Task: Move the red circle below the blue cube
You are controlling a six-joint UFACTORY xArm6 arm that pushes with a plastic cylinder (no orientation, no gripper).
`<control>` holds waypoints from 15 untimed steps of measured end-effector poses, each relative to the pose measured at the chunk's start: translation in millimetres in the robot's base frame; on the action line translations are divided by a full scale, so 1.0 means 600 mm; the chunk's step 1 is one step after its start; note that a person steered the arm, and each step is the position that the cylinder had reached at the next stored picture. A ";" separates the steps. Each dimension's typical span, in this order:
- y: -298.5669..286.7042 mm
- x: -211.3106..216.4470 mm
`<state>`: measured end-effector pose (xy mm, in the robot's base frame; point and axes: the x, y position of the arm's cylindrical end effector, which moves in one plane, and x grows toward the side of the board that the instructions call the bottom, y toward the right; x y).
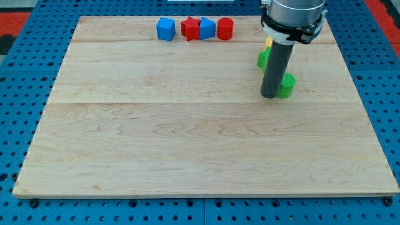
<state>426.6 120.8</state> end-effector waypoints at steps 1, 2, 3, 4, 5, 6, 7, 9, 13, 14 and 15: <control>-0.049 0.023; -0.073 0.037; -0.086 0.044; -0.091 0.049; -0.143 0.037; -0.201 -0.026; -0.196 -0.111; -0.116 -0.187; -0.094 -0.224; -0.019 -0.249; 0.024 -0.291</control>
<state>252.1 135.1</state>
